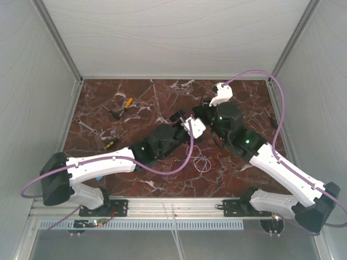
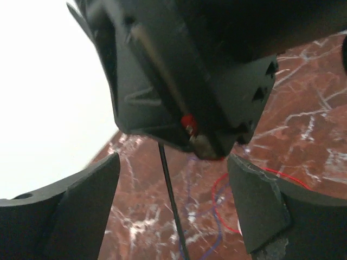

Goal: Zip-tie the wires
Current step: Pick up the ribbon at the center of the board.

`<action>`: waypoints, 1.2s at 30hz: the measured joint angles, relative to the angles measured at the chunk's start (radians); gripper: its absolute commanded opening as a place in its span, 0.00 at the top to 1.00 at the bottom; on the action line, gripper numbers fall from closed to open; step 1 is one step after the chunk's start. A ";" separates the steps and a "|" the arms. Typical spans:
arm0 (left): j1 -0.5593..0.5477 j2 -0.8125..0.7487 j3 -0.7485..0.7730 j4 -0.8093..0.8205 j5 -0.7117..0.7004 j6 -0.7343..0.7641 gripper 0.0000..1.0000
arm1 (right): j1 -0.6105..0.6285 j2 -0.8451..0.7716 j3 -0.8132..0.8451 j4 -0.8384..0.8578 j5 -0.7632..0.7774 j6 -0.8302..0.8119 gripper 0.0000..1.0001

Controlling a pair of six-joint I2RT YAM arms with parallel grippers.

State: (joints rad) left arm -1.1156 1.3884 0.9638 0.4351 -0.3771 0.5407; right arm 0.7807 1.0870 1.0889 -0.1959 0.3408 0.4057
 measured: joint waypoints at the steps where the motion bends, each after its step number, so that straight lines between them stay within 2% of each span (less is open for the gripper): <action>1: 0.000 -0.005 0.002 -0.021 0.004 -0.029 0.14 | 0.000 -0.006 -0.006 0.005 0.000 0.000 1.00; 6: 0.000 -0.095 -0.017 -0.129 0.032 -0.222 0.01 | -0.036 -0.052 -0.051 0.033 -0.021 0.023 1.00; 14: 0.002 -0.367 -0.115 -0.233 -0.014 -0.699 0.02 | -0.167 -0.135 -0.153 0.047 -0.044 0.201 1.00; 19: 0.014 -0.419 -0.115 -0.376 -0.132 -1.080 0.08 | -0.177 -0.173 -0.224 0.084 -0.003 0.322 1.00; 24: 0.018 -0.417 -0.115 -0.457 -0.183 -1.384 0.20 | -0.177 -0.183 -0.268 0.133 0.058 0.448 1.00; 29: 0.021 -0.388 -0.116 -0.453 -0.196 -1.614 0.30 | -0.178 -0.183 -0.275 0.169 0.107 0.552 1.00; 36: 0.027 -0.260 -0.117 -0.381 -0.218 -1.802 0.43 | -0.178 -0.188 -0.286 0.185 0.127 0.615 1.00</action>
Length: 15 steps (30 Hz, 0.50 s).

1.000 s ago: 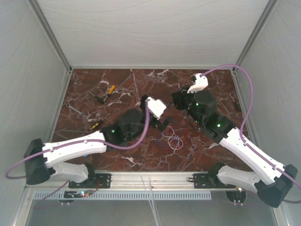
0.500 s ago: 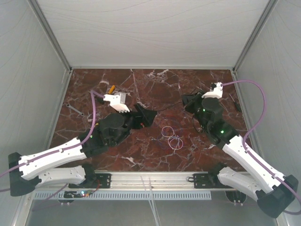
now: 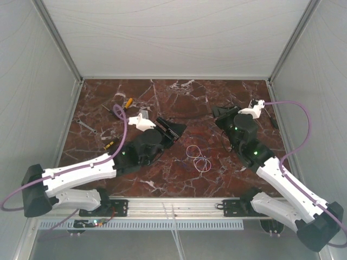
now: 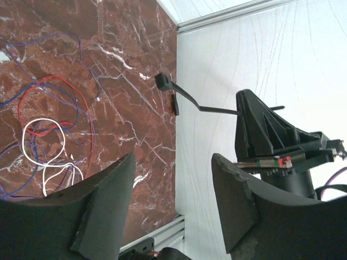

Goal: Zip-tie the wires
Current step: Pick up the ribbon at the center of the board.

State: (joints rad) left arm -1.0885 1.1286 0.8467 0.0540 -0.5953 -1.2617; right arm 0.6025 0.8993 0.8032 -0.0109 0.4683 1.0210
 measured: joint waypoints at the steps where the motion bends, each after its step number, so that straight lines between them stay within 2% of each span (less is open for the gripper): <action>1: 0.005 0.018 0.000 0.008 0.000 -0.019 0.43 | 0.000 -0.005 -0.007 0.000 0.004 0.004 1.00; 8: 0.044 0.066 0.000 0.038 -0.002 -0.134 0.50 | -0.001 -0.068 -0.053 0.005 0.035 -0.007 1.00; 15: 0.079 0.101 0.000 0.126 -0.003 -0.173 0.55 | -0.001 -0.090 -0.097 0.026 0.033 -0.008 1.00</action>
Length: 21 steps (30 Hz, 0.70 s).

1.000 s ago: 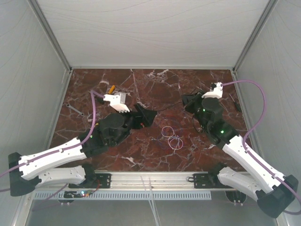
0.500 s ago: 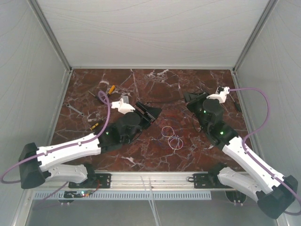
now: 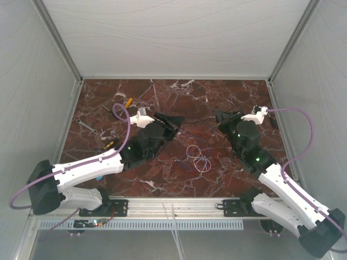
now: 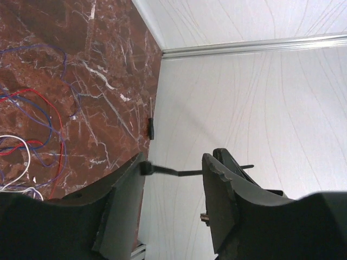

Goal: Zip-tie the wires
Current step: Pick up the ribbon at the center of the board.

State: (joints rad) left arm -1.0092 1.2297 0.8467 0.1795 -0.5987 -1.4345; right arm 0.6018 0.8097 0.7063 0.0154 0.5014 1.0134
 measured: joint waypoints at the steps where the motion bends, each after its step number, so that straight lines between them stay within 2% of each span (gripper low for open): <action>1: 0.002 0.008 0.000 0.008 0.000 -0.002 0.57 | 0.000 0.000 -0.005 0.000 -0.001 0.000 1.00; 7: 0.007 0.046 0.000 0.042 -0.001 -0.001 0.82 | 0.000 -0.006 -0.007 0.006 -0.005 0.000 1.00; 11: 0.008 0.052 0.000 0.057 -0.007 0.002 0.93 | 0.000 -0.020 -0.018 0.013 -0.005 0.000 1.00; 15: 0.008 0.054 0.000 0.061 -0.013 0.002 1.00 | 0.000 -0.029 -0.035 0.018 -0.008 -0.003 1.00; 21: 0.014 0.060 0.000 0.060 -0.017 0.002 1.00 | 0.000 -0.032 -0.070 0.032 -0.028 -0.009 1.00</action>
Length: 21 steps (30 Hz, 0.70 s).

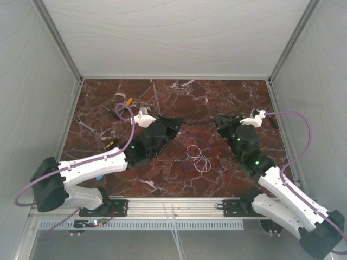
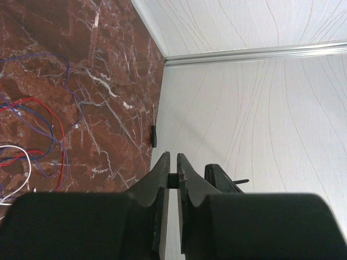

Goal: Zip-tie the wires
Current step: Pick up the ribbon at the center of the board.

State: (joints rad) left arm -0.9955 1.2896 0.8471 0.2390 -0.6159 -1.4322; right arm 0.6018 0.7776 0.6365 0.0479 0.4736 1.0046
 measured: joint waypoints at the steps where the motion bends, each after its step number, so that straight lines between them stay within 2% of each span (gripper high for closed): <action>1: 0.001 0.000 0.000 0.000 -0.001 0.000 1.00 | 0.000 -0.002 -0.007 0.003 -0.005 -0.004 1.00; 2: 0.005 0.002 0.000 0.000 -0.002 0.003 1.00 | 0.000 -0.004 -0.014 0.007 -0.010 -0.006 1.00; 3: 0.008 0.002 0.000 0.000 -0.001 0.008 1.00 | 0.000 -0.006 -0.021 0.009 -0.016 -0.012 0.91; 4: 0.013 0.002 0.000 -0.001 -0.001 0.018 1.00 | 0.000 -0.010 -0.027 0.011 -0.024 -0.016 0.75; 5: 0.018 0.002 0.000 0.000 0.002 0.031 1.00 | 0.000 -0.015 -0.032 0.011 -0.032 -0.022 0.53; 6: 0.028 0.002 0.000 0.005 0.010 0.051 1.00 | 0.000 -0.022 -0.036 0.010 -0.044 -0.033 0.41; 7: 0.040 0.002 0.000 0.013 0.025 0.079 1.00 | 0.000 -0.029 -0.039 0.008 -0.055 -0.043 0.32; 9: 0.078 0.002 0.000 0.036 0.071 0.140 1.00 | 0.000 -0.047 -0.039 -0.006 -0.077 -0.073 0.22; 11: 0.136 0.000 -0.003 0.065 0.140 0.205 1.00 | 0.000 -0.074 -0.039 -0.033 -0.095 -0.106 0.15; 15: 0.271 -0.022 -0.054 0.116 0.314 0.332 1.00 | -0.003 -0.150 -0.039 -0.122 -0.136 -0.192 0.12; 21: 0.505 -0.026 -0.082 0.127 0.760 0.535 1.00 | -0.008 -0.270 -0.039 -0.184 -0.293 -0.386 0.13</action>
State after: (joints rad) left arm -0.4908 1.2633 0.7654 0.3664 0.1444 -0.8970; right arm 0.5941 0.5079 0.5972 -0.1360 0.1802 0.6189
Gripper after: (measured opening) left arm 0.055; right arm 0.877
